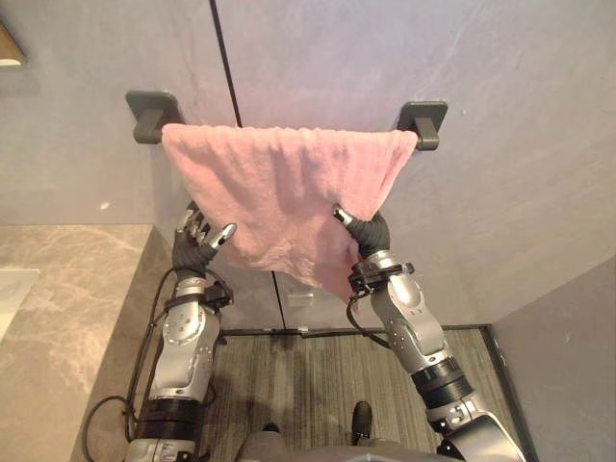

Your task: Organize washtable

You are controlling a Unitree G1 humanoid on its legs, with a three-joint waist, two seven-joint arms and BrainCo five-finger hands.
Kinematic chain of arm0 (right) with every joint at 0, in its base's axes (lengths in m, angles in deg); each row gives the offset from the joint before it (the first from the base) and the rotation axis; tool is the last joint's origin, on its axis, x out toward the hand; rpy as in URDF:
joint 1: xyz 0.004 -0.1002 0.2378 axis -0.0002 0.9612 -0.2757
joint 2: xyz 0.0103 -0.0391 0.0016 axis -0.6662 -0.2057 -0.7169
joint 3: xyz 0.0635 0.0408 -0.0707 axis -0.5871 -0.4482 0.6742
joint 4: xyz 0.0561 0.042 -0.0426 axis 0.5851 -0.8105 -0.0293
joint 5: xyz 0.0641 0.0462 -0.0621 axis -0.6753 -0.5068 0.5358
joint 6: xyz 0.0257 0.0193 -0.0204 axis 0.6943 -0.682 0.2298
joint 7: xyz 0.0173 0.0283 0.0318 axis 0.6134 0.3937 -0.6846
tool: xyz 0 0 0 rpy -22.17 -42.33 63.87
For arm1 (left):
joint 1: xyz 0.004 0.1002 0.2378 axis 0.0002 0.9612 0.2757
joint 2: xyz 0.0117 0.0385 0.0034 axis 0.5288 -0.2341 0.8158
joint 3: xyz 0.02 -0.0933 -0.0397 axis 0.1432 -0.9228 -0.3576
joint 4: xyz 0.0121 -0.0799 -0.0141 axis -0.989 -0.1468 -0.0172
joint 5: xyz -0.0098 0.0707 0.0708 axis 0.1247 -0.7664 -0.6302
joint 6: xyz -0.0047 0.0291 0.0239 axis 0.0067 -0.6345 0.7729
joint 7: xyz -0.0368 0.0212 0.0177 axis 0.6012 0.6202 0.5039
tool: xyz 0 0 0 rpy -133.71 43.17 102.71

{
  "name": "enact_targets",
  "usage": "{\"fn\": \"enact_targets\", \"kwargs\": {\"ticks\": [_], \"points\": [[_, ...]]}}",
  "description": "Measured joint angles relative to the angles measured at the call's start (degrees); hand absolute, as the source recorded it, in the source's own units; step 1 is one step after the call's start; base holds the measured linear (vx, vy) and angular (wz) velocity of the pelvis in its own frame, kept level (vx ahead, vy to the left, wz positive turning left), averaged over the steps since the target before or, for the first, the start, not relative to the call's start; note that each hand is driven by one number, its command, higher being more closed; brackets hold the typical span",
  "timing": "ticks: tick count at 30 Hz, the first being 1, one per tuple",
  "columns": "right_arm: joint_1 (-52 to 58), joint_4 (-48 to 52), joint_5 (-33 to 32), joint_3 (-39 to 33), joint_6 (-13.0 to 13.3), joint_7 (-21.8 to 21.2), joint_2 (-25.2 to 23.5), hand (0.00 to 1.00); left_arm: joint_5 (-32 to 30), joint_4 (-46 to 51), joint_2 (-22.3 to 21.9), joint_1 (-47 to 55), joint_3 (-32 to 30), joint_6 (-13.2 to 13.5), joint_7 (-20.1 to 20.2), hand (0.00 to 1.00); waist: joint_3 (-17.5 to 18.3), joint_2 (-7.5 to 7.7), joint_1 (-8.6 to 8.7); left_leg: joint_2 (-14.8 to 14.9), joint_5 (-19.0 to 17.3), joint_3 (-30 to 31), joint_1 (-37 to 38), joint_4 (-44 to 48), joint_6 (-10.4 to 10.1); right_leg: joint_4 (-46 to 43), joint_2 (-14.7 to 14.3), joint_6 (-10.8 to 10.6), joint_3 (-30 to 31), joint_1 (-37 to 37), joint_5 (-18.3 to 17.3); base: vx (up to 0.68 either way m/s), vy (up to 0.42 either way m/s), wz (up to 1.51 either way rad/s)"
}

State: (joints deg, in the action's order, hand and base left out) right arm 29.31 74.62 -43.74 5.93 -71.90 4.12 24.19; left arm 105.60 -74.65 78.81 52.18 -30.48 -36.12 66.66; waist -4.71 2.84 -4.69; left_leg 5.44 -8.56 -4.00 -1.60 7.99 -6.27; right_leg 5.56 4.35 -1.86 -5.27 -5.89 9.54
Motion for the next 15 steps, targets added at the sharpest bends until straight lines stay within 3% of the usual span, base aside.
{"fn": "enact_targets", "kwargs": {"ticks": [4,8,15], "points": [[-0.06,0.81,-0.01,2.38,-0.03,-0.07,0.02,1.00,-0.11,-0.01,2.33,-4.76,4.32,-0.12,1.12,1.00,0.49,0.39,1.82,0.05,0.13,-0.09,-0.05,0.26,-0.02,0.01,-0.02,0.05,0.23,-0.11,0.23,-0.02,-0.005,-0.05],[0.29,0.80,0.00,3.38,-0.07,-0.20,0.12,1.00,-0.43,-0.98,1.67,-8.31,4.94,-0.09,2.24,1.00,1.66,0.89,4.07,0.13,0.19,-0.73,0.11,0.24,0.36,-0.03,-0.13,-0.07,0.91,-0.34,0.31,0.04,0.004,-0.13],[1.53,0.76,0.08,3.18,-0.07,-1.18,0.81,1.00,-0.54,-1.76,1.40,-7.57,3.13,0.02,2.70,1.00,1.78,0.94,4.10,0.03,-0.24,-1.20,0.70,0.17,0.93,-0.35,-0.06,-0.71,1.25,0.09,0.78,0.05,0.008,-0.01]]}}
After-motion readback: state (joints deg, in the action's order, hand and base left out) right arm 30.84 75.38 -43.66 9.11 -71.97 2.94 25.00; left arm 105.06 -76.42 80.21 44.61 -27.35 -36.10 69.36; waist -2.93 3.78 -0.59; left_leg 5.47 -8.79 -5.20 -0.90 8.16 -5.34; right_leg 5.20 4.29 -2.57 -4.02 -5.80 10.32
